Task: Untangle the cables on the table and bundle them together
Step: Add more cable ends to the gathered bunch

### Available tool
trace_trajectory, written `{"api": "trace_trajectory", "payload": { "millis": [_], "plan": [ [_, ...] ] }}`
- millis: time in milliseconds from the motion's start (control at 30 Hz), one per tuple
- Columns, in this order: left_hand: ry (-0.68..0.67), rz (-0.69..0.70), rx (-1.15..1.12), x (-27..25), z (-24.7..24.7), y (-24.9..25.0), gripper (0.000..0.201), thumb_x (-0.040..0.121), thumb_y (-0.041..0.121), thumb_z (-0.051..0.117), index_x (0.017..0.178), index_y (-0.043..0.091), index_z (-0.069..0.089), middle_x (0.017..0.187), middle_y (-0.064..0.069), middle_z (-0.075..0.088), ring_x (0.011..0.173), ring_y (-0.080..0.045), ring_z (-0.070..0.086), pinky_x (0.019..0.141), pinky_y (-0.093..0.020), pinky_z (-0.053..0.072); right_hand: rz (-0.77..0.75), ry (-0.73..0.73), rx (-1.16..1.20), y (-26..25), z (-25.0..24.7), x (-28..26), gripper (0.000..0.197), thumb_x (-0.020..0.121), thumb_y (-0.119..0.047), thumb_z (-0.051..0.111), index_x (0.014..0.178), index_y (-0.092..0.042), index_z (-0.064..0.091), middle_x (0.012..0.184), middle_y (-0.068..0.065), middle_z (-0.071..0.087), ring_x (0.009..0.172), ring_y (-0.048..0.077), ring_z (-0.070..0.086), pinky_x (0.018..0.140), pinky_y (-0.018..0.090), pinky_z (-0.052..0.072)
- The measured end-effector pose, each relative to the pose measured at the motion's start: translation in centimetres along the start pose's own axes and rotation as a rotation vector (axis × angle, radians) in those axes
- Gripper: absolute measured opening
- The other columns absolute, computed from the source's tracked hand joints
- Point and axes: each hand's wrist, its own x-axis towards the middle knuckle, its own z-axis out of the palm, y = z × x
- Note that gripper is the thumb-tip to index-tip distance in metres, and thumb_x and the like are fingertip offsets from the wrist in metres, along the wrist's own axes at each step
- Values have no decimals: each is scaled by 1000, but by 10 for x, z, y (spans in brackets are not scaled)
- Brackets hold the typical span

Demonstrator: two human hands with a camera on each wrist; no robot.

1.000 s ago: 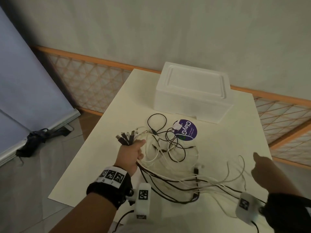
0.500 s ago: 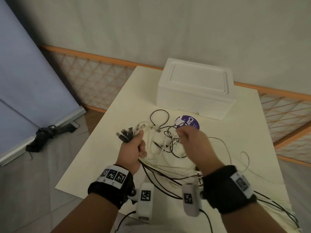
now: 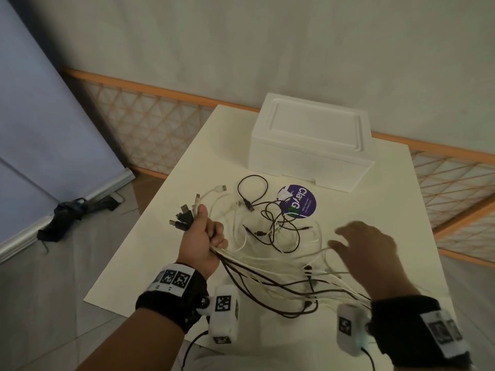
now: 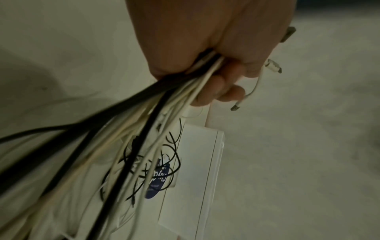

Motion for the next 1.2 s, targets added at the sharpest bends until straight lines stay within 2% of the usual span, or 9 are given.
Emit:
{"api": "trace_trajectory", "payload": {
  "millis": [67, 133, 200, 300, 467, 833, 1000, 1100, 1200],
  "plan": [
    [-56, -14, 47, -8, 10, -4, 63, 98, 42, 43, 41, 16, 34, 46, -5, 44, 34, -12, 33, 40, -16, 31, -244, 62, 206, -35, -5, -8, 78, 81, -74, 42, 137, -21, 47, 142, 1, 46, 131, 21, 42, 110, 35, 27],
    [-137, -40, 91, -19, 24, -9, 63, 97, 43, 42, 41, 16, 33, 44, -5, 43, 34, -14, 34, 41, -18, 32, -428, -96, 499, -81, -16, -21, 102, 73, -73, 57, 150, -17, 21, 150, -2, 33, 137, 18, 31, 109, 21, 18],
    [-222, -35, 99, -28, 37, -13, 61, 94, 44, 43, 42, 16, 31, 41, -5, 38, 32, -14, 32, 41, -19, 32, -460, -341, 585, -117, -17, -30, 110, 71, -51, 74, 151, -19, 5, 141, -1, 44, 127, 18, 44, 96, 19, 33],
    [-254, -1, 23, -32, 43, -3, 55, 86, 45, 50, 42, 17, 31, 39, -2, 34, 28, -10, 25, 36, -16, 26, -451, -254, 468, -122, -8, -27, 64, 83, -29, 59, 139, -26, 29, 106, 6, 65, 96, 28, 63, 70, 30, 44],
    [-104, 40, -111, -18, 19, 26, 58, 96, 45, 46, 46, 20, 32, 39, 3, 33, 28, -6, 24, 34, -14, 21, -437, -136, 110, -71, -3, -23, 22, 89, -35, 45, 109, -27, 50, 99, 2, 66, 96, 25, 62, 71, 31, 44],
    [262, -59, -45, 12, -61, -4, 48, 100, 42, 41, 61, 19, 28, 37, 4, 35, 26, -8, 23, 34, -11, 20, -156, -340, 44, 26, 44, -49, 17, 84, -49, 51, 89, -33, 55, 70, -11, 43, 95, 10, 60, 70, 23, 41],
    [300, -109, 31, 18, -70, -13, 45, 100, 41, 43, 63, 19, 33, 36, 4, 37, 25, -8, 24, 34, -11, 20, -167, -542, 419, 22, 64, -46, 65, 55, -84, 59, 96, -34, 65, 88, -21, 59, 89, 1, 56, 80, 21, 45],
    [271, -142, 48, 17, -69, -14, 45, 99, 40, 45, 61, 19, 33, 38, 3, 37, 26, -8, 23, 34, -11, 21, -56, -347, 549, 7, 67, -30, 43, 80, -64, 57, 102, -28, 67, 100, -13, 62, 93, 3, 56, 77, 18, 39],
    [247, -170, 70, 13, -65, -19, 48, 99, 39, 47, 59, 17, 31, 39, 2, 36, 27, -9, 23, 33, -13, 23, -17, -298, 312, -18, 84, -9, 39, 89, -52, 53, 112, -21, 59, 112, -1, 58, 104, 16, 55, 85, 27, 43]
  ]
}}
